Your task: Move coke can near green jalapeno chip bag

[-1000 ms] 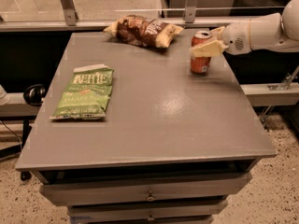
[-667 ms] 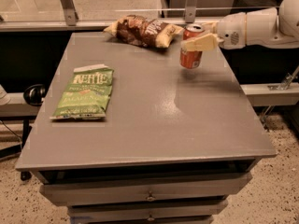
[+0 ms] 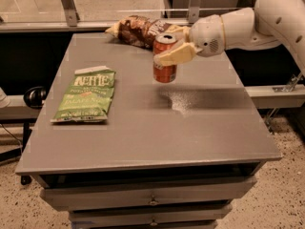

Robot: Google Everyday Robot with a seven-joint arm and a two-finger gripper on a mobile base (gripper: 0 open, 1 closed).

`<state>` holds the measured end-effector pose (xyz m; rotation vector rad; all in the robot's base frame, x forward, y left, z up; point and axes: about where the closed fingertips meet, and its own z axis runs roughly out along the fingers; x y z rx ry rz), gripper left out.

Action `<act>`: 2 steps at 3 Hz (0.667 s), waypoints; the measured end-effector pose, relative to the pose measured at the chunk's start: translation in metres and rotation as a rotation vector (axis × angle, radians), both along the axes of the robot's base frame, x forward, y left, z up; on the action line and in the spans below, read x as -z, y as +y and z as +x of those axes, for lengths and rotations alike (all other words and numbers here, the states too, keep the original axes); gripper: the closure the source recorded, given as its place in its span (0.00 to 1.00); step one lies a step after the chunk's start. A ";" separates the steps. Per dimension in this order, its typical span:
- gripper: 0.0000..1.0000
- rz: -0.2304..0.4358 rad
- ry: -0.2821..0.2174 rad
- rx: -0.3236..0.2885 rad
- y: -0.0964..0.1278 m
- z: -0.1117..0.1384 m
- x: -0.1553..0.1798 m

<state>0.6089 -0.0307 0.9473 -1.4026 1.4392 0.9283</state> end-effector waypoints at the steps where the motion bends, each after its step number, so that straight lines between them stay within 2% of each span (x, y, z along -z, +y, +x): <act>1: 1.00 -0.048 -0.033 -0.102 0.042 -0.036 0.015; 2: 1.00 -0.065 -0.051 -0.140 0.075 -0.051 0.023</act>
Offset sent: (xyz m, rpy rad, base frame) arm -0.0657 0.1105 -0.0327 -0.0852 -0.0767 0.1691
